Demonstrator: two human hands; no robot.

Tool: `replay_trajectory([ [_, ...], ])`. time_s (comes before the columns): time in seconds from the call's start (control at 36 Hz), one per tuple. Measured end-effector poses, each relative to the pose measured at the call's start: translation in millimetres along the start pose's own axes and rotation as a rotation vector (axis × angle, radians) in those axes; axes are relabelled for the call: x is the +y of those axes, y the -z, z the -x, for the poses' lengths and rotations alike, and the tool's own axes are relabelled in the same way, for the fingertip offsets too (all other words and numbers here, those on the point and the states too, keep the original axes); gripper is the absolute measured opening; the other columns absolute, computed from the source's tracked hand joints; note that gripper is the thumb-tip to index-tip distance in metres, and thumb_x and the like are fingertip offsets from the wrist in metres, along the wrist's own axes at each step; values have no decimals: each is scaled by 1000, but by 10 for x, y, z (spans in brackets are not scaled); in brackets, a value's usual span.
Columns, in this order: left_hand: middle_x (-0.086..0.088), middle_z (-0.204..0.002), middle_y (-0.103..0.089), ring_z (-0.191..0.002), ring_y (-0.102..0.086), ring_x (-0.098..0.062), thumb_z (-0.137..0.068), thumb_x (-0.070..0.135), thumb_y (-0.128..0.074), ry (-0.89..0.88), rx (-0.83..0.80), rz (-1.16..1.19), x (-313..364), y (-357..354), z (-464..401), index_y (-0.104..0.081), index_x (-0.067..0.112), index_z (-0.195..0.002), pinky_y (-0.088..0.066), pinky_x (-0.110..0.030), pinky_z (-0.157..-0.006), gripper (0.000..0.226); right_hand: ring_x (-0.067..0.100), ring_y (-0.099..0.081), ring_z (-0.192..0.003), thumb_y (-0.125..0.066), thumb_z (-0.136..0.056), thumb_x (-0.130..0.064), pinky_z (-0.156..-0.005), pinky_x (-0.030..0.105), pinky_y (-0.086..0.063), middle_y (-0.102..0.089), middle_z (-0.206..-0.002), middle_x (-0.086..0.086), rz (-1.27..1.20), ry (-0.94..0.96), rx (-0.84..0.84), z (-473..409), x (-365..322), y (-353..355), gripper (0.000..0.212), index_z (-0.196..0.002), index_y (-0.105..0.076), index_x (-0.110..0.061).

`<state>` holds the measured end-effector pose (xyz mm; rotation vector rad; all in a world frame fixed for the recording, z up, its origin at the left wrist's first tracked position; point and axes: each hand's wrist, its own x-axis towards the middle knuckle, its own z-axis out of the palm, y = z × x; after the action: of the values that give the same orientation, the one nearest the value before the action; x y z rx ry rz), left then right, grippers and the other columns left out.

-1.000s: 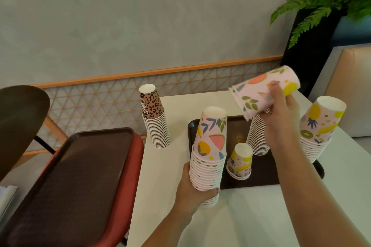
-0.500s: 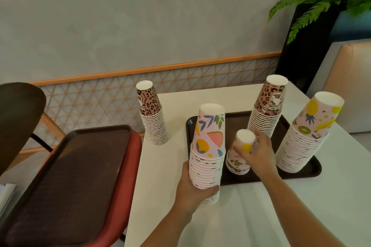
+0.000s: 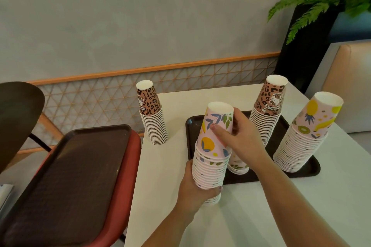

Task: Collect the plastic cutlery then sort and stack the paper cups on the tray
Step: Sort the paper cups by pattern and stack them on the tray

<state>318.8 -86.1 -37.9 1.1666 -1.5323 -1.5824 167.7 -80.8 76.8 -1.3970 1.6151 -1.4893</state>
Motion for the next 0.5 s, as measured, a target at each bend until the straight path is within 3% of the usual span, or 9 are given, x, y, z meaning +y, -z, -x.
replay_trajectory([
  [0.11, 10, -111, -66, -101, -63, -5, -42, 23, -87, 0, 2, -18, -18, 12, -4, -48, 30, -116, -52, -21, -81, 84, 4, -66, -86, -68, -78, -32, -70, 22, -57, -68, -96, -12, 34, 26, 96, -45, -60, 46, 36, -110, -55, -21],
  [0.19, 10, -112, -65, -101, -62, -3, -43, 22, -87, -1, -1, -24, -21, 11, 0, -47, 31, -117, -52, -17, -79, 84, 8, -67, -87, -66, -80, -32, -75, 34, -58, -69, -97, -6, 6, 34, 169, -87, -110, 95, 36, -110, -56, -15],
  [0.31, 11, -112, -65, -102, -62, -6, -42, 25, -87, 16, 11, -29, -33, 1, -2, -47, 33, -116, -52, -23, -84, 85, 15, -67, -91, -65, -80, -41, -78, 43, -57, -69, -99, -2, -123, 26, 295, -147, -151, 191, 36, -106, -57, -16],
  [0.42, 11, -111, -64, -103, -61, -8, -49, 14, -89, 26, 32, -34, -35, 10, -5, -46, 34, -116, -52, -27, -86, 82, 17, -67, -97, -60, -85, -37, -80, 35, -56, -67, -109, 5, -330, 4, 495, -235, -74, 344, 42, -117, -55, -10],
  [0.5, 13, -113, -62, -105, -59, -8, -52, 12, -90, 29, 52, -41, -24, 20, -8, -44, 36, -117, -51, -24, -85, 83, 5, -64, -95, -60, -87, -34, -79, 23, -54, -64, -113, 1, -185, 21, 623, -248, 92, 420, 41, -119, -50, -10],
])
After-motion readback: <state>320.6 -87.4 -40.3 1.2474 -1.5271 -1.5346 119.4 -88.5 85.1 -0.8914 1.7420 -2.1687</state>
